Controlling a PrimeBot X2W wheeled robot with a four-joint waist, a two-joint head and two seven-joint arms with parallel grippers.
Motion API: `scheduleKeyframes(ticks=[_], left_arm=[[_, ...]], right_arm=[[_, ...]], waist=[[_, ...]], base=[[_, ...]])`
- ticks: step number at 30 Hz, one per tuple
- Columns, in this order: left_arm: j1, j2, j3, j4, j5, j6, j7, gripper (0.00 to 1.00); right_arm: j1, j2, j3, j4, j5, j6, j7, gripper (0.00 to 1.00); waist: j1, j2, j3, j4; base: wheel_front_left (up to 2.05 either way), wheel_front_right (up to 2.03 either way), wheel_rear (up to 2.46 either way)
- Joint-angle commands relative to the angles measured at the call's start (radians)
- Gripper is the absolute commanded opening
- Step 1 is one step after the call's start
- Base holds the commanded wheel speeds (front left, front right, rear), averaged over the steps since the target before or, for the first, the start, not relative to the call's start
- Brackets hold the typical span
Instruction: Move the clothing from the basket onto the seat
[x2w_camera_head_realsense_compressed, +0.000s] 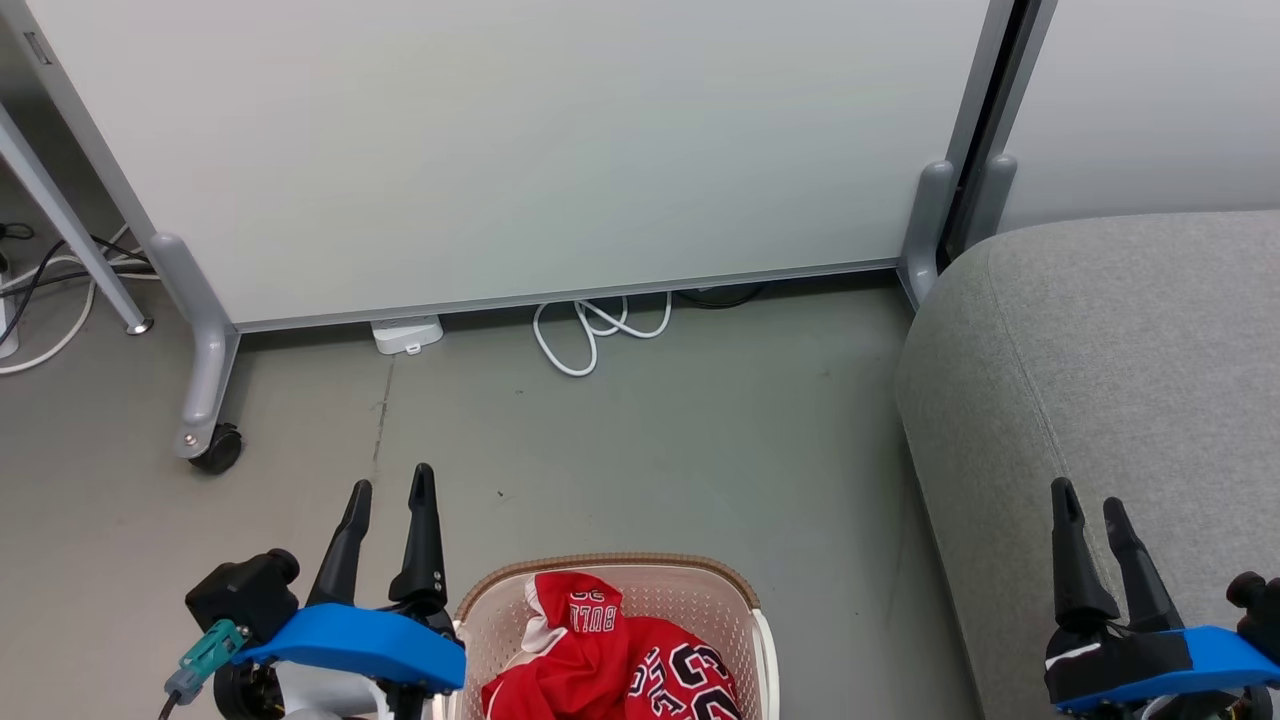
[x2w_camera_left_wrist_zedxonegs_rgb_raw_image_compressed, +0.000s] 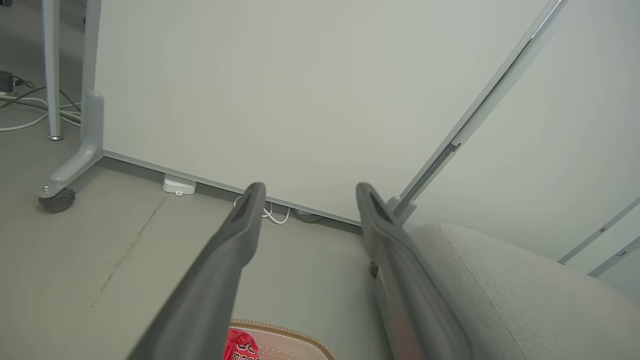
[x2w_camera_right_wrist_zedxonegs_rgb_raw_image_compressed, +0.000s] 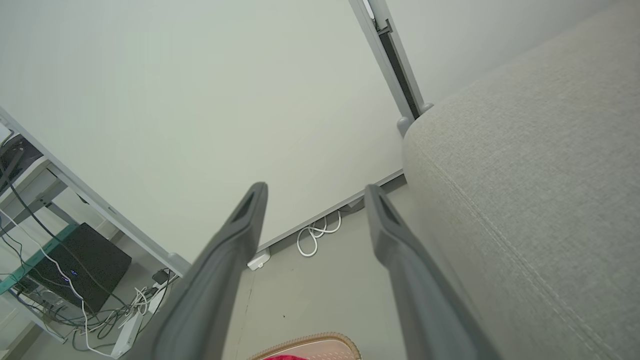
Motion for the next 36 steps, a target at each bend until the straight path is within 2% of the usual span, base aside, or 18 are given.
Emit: scheduleKeyframes(ticks=[1, 14, 36], left_arm=[[-0.027, 0.010, -0.006, -0.008, 0.024, 0.001, -0.008, 1.00], [-0.031, 0.011, -0.035, 0.011, 0.145, 0.005, -0.042, 1.00], [-0.027, -0.005, -0.043, 0.054, 0.281, -0.024, -0.092, 1.00]], right_arm=[[0.003, -0.009, -0.003, -0.014, -0.028, 0.002, -0.009, 1.00], [0.014, -0.010, -0.010, -0.002, -0.179, 0.002, -0.043, 1.00], [0.032, -0.011, -0.022, 0.030, -0.387, 0.003, -0.093, 1.00]], waist=[[0.0000, 0.0000, 0.000, 0.001], [0.0000, 0.0000, -0.005, 0.009], [0.0000, 0.0000, -0.013, 0.024]], base=[[0.00, 0.00, 0.00], [0.00, 0.00, 0.00], [0.00, 0.00, 0.00]])
